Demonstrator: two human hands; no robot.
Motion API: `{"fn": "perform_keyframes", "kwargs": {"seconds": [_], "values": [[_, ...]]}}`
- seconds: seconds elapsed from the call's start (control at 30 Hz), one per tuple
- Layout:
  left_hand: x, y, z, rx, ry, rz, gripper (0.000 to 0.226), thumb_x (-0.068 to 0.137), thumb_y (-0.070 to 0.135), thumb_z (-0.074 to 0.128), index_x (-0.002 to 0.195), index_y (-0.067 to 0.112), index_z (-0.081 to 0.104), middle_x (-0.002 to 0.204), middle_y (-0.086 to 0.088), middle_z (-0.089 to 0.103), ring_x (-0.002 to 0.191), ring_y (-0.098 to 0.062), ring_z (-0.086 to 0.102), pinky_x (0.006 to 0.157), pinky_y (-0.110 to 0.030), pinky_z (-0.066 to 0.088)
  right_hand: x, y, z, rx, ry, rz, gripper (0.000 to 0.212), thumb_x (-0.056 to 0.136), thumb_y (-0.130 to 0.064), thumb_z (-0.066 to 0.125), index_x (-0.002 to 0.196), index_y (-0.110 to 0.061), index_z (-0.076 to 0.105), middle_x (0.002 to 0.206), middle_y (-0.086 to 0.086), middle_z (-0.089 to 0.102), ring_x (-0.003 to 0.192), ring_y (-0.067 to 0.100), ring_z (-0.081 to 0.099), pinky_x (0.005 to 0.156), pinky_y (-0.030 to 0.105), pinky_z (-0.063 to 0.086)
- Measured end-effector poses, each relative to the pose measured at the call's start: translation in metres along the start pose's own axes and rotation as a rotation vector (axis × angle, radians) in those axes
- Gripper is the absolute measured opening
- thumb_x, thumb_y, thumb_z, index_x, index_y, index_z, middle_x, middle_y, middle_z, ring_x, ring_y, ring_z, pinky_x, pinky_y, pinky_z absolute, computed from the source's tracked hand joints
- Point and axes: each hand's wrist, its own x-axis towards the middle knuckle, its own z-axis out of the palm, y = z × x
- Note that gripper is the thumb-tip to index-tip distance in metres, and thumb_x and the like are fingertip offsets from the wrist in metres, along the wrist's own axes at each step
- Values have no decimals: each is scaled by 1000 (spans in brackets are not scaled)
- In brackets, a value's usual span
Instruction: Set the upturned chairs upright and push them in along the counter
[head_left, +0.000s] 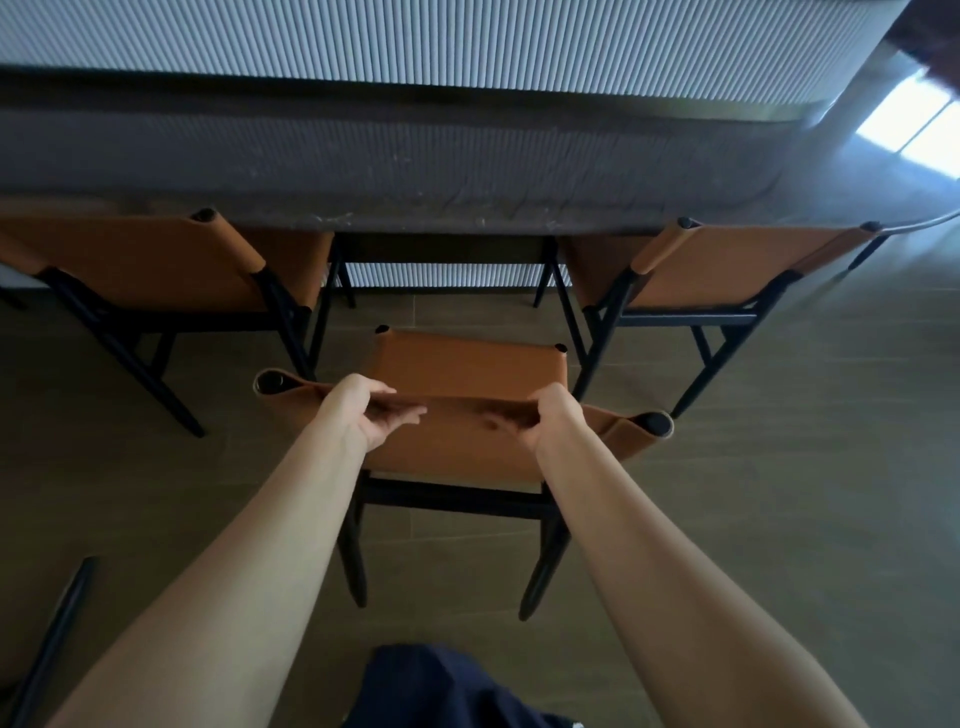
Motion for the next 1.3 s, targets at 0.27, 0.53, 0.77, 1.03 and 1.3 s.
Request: {"fn": "perform_keyframes", "kwargs": {"seconds": [0.27,0.53,0.77,1.03,1.3], "values": [[13,45,55,84,10,33,22,96,-6,39,119,-8,40,146,-39,28,128,-53,42,97,-47,50,21,-52,36,-45,-20,-53,18,95,7,39,111,3,47,116,29,51,110,52,53,57,51,56],[41,116,129,171,-25,47,42,96,-6,41,136,-11,32,147,-40,23,127,-54,43,89,-47,54,63,-133,92,-43,-44,-71,31,98,3,37,128,10,35,121,41,32,114,63,46,55,52,58],[73,171,187,193,-49,78,41,97,-6,39,137,-12,30,146,-43,20,125,-55,44,95,-48,50,101,-192,144,-52,-69,-129,24,95,6,32,117,14,31,107,41,35,108,67,44,30,48,47],[110,217,222,135,5,97,18,96,-7,39,113,-11,39,141,-40,32,122,-52,49,92,-48,52,127,-235,195,-51,-122,-164,37,91,12,35,128,15,36,116,43,43,103,62,53,55,53,58],[144,228,243,-82,73,205,14,90,-11,42,99,-4,51,113,-30,51,98,-50,58,89,-48,54,161,-254,217,-85,-160,-290,22,87,10,46,106,-2,45,99,20,47,90,38,57,76,48,58]]}}
